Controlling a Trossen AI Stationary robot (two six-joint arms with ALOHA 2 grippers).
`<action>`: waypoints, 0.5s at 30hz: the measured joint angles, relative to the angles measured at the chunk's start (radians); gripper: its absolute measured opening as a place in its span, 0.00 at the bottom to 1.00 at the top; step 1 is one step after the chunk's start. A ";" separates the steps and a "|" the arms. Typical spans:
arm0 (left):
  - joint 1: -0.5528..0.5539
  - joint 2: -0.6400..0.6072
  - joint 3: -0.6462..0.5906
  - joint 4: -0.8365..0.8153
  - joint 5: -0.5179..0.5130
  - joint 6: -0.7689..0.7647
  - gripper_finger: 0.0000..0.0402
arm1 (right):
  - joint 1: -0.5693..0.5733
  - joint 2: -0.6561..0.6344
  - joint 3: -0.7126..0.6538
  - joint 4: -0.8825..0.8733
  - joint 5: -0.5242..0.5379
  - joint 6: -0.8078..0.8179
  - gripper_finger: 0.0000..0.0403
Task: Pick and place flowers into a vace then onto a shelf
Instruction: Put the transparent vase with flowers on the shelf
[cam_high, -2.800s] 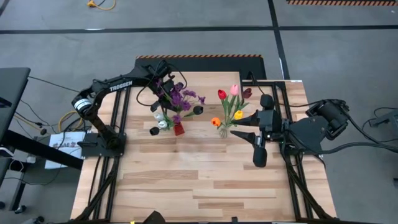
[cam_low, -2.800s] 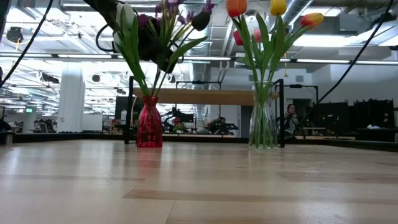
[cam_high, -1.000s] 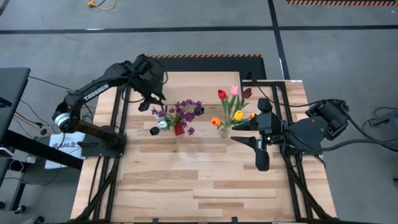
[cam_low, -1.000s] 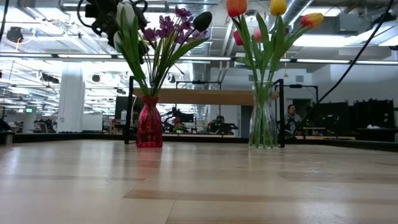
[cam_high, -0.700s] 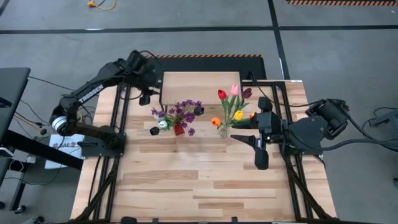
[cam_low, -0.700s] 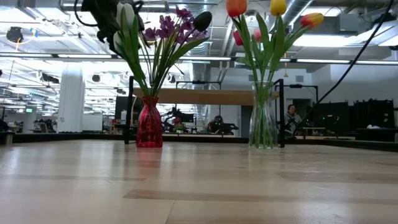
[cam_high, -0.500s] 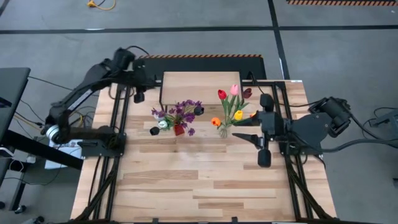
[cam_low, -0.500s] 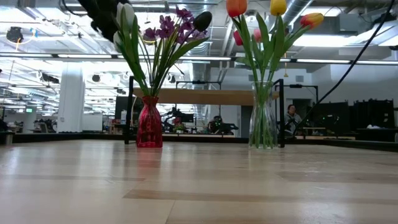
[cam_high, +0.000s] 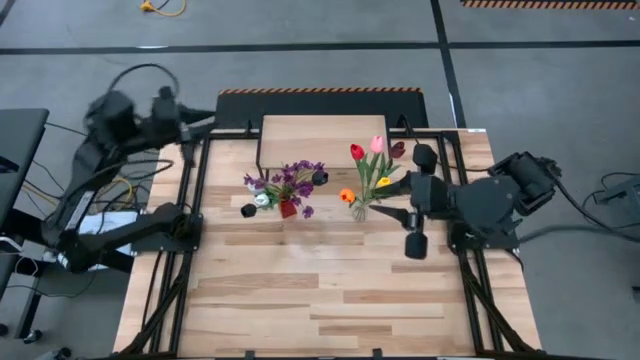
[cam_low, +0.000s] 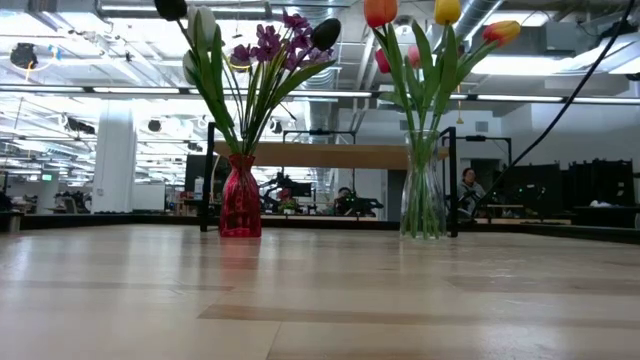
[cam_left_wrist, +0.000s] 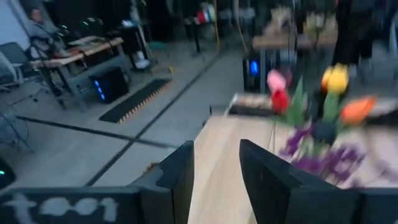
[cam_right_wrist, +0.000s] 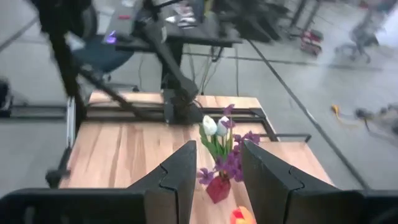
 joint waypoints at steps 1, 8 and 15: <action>0.000 -0.024 0.000 0.005 0.000 -0.045 0.30 | -0.013 0.004 0.000 0.008 0.003 0.035 0.29; 0.000 -0.186 0.000 -0.101 0.085 -0.206 0.30 | -0.090 0.008 -0.002 0.075 -0.066 0.074 0.29; 0.000 -0.297 0.000 -0.216 0.220 -0.237 0.30 | -0.120 0.029 -0.003 0.326 -0.138 0.176 0.29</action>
